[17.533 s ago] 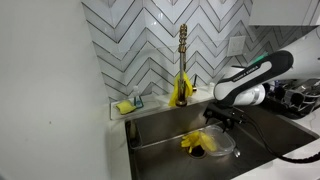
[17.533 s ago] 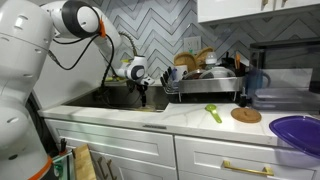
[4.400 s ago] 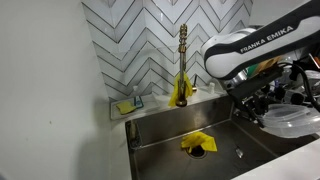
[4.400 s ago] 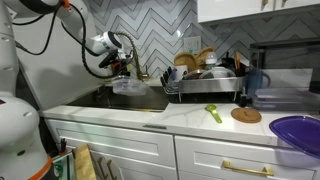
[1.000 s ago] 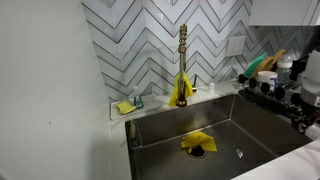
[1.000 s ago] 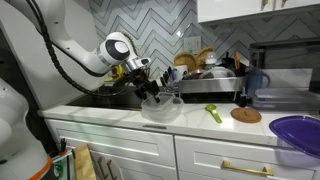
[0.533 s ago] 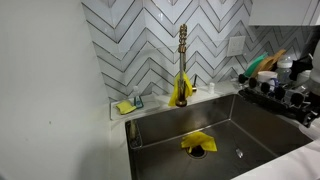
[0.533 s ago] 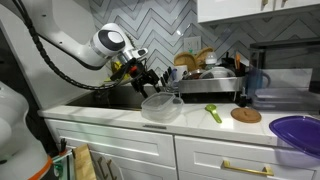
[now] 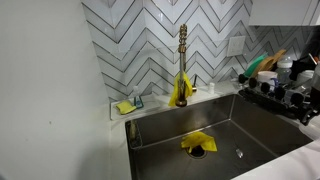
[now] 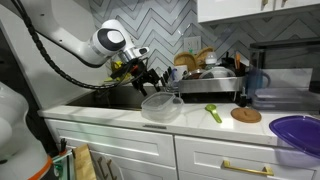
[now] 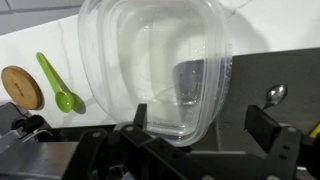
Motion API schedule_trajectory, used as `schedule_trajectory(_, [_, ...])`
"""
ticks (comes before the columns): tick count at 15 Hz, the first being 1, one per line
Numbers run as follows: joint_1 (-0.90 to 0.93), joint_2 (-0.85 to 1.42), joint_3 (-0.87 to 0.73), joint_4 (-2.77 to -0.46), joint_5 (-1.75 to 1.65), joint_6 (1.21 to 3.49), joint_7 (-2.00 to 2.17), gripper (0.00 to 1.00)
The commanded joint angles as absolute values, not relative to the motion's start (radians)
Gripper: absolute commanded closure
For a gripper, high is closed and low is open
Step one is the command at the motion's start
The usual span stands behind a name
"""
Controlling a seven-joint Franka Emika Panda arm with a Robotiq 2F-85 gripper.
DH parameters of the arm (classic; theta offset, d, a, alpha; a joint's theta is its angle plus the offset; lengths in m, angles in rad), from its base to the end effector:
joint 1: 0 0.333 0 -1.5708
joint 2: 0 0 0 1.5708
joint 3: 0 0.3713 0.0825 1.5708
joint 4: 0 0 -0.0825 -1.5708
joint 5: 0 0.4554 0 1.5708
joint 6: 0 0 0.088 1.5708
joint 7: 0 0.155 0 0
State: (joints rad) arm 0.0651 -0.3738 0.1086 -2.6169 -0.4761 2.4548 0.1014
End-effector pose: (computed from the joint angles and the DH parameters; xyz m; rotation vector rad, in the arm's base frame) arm 0.4653 0.0651 0.3589 2.7161 0.5642 0.3475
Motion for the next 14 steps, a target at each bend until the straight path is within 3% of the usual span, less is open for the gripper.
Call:
schedule_trajectory(1, [0.103, -0.420, 0.021, -2.638, -0.276, 2.467, -0.107, 0.00])
schedule_trajectory(6, [0.109, -0.489, -0.075, -2.646, -0.092, 2.390, -0.332, 0.00])
schedule_trajectory(14, [0.072, -0.471, -0.185, -2.654, -0.090, 2.437, -0.512, 0.00])
